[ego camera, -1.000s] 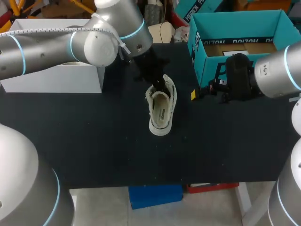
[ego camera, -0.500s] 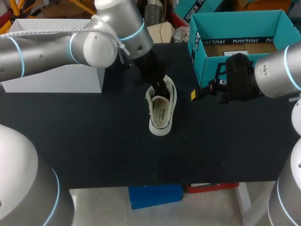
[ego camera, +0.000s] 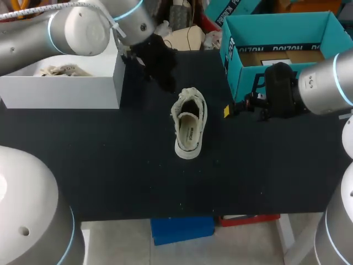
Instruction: Take the shoe out of the shoebox, open the shoe tongue, remove and reinsert the insole, then place the shoe into the shoebox
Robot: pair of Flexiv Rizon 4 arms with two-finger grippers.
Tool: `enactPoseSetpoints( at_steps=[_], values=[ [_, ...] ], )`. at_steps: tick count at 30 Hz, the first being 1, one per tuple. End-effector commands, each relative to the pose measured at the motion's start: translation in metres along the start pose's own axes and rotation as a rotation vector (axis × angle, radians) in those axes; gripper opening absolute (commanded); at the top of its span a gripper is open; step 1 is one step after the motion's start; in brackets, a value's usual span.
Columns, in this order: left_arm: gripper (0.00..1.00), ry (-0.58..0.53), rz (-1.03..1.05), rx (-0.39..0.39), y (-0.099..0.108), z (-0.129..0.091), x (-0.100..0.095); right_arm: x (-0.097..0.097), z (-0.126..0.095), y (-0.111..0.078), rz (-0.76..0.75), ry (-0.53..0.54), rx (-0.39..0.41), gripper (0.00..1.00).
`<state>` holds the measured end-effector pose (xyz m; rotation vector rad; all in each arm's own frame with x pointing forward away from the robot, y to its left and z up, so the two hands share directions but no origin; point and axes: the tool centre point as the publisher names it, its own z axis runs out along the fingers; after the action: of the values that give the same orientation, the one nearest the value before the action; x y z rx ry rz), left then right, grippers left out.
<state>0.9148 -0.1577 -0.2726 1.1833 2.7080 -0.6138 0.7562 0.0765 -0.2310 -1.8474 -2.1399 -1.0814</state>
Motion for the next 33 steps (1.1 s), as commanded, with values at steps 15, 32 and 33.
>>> enactPoseSetpoints(
  at_steps=[15, 32, 33],
  values=[
    [1.00, -0.042, -0.265, 0.057, 0.014, -0.014, 0.051, 0.000, 0.000, 0.000, 0.000, -0.001, 0.001, 1.00],
    [1.00, -0.042, -0.265, 0.057, 0.014, -0.014, 0.051, 0.000, 0.000, 0.000, 0.000, -0.001, 0.001, 1.00],
    [1.00, -0.042, -0.265, 0.057, 0.014, -0.014, 0.051, 0.000, 0.000, 0.000, 0.000, -0.001, 0.001, 1.00]
  ],
)
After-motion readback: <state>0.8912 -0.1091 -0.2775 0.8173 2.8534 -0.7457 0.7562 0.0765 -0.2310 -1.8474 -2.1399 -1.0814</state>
